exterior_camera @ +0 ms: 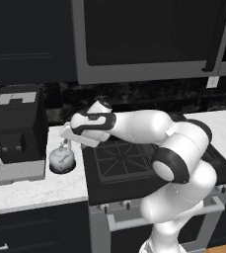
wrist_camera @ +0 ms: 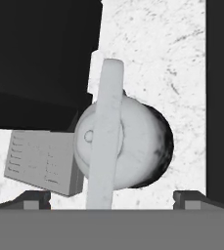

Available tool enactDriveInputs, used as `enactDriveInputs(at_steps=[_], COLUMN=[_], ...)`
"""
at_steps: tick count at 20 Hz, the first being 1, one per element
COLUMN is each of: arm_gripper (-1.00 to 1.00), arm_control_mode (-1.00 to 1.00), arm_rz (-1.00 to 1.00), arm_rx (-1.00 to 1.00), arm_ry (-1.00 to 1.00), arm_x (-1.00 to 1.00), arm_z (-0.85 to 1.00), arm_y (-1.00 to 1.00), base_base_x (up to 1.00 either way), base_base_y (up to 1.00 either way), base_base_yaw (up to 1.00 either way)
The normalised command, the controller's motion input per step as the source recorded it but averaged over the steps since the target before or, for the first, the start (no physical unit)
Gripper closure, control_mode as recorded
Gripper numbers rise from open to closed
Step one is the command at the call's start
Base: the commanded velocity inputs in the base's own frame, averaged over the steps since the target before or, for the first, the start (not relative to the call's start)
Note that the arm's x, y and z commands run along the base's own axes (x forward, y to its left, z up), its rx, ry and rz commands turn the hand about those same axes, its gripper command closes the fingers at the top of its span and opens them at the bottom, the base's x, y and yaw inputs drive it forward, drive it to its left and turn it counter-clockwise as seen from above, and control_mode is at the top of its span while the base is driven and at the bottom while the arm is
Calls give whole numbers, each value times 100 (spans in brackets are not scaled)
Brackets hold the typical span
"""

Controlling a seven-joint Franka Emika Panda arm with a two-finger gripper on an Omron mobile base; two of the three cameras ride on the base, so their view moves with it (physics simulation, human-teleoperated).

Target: Pick the kettle from the counter and place it on a stove burner. Then turn the burner on.

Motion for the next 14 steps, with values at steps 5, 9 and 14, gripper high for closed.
enactDriveInputs(at_steps=[5,9,14], arm_gripper=[-100,-100,-100], arm_control_mode=[-100,-100,-100], arm_rz=[0,0,0], arm_rx=[0,0,0], arm_ry=[0,0,0], arm_x=[4,5,6], arm_z=[0,-7,-13], arm_y=[4,6,9], base_base_x=[0,0,0], base_base_y=[0,0,0], base_base_yaw=[0,0,0])
